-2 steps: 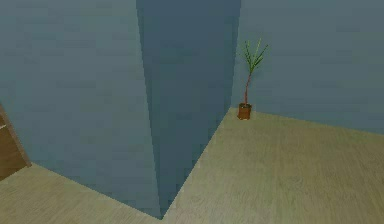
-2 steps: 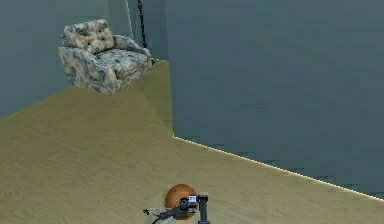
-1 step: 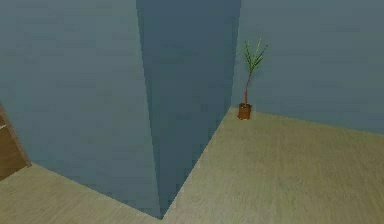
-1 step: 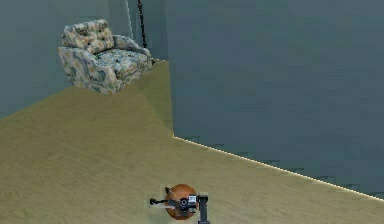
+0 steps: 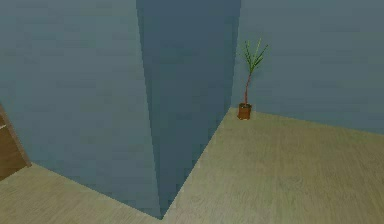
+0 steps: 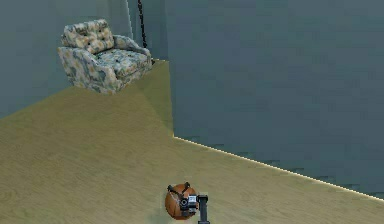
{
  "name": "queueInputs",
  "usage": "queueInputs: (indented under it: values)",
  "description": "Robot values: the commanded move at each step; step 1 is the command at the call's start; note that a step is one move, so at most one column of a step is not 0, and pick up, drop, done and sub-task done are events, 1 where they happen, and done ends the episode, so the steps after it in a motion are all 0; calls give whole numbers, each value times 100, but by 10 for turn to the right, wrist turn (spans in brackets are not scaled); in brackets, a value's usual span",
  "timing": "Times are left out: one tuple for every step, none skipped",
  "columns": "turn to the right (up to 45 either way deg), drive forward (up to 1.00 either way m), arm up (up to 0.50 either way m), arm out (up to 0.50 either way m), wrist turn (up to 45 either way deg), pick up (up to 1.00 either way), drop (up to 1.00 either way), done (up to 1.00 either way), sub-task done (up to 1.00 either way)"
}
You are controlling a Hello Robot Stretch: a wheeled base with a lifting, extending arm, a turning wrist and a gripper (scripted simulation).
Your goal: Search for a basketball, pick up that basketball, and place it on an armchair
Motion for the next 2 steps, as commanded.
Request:
queueInputs:
  values:
    - [0,0,-30,0,0,0,0,0,0]
    - [0,0,0,0,0,100,0,0,0]
